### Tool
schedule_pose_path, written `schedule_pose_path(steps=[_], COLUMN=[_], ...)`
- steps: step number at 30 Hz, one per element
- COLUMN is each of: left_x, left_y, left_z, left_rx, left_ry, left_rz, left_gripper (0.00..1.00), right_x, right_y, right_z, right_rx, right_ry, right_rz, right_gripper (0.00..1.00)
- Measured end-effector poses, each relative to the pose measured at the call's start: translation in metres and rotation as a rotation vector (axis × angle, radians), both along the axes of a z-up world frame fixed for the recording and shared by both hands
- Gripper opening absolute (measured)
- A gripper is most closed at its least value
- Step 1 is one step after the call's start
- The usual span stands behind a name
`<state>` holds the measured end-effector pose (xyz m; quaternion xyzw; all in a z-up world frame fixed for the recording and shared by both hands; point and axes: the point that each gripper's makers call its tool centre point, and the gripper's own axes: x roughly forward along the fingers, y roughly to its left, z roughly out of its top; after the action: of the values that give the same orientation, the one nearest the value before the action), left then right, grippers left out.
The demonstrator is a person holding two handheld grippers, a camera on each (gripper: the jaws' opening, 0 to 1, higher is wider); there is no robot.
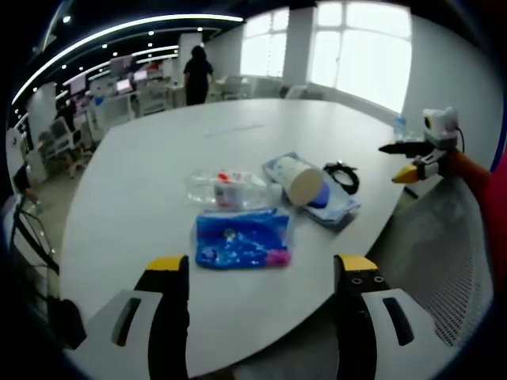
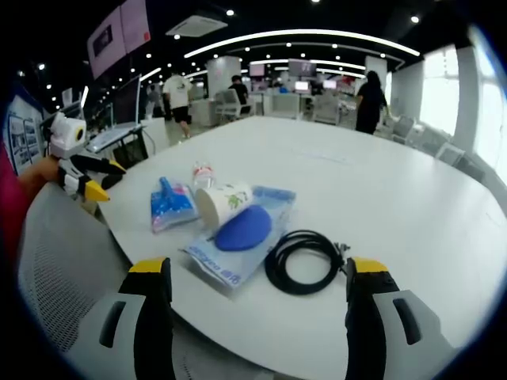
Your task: Arrange the tabletop items into an orderly group along one side of the table until the central work area is clear of visible clutter.
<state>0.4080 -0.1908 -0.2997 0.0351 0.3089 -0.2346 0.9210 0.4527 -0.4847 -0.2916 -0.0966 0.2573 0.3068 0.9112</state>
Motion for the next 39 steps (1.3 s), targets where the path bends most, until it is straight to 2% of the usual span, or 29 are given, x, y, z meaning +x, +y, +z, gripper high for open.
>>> schedule_pose_path(steps=[39], left_x=[-0.0029], left_y=[-0.0042], left_z=[-0.0048], left_rx=[0.013], left_ry=[0.027], left_rz=[-0.027], left_gripper=[0.7], right_x=[-0.0001], right_y=[-0.0004], right_z=[-0.0016], right_rx=[0.001], right_ry=[0.007], right_rz=[0.001], right_gripper=[0.9])
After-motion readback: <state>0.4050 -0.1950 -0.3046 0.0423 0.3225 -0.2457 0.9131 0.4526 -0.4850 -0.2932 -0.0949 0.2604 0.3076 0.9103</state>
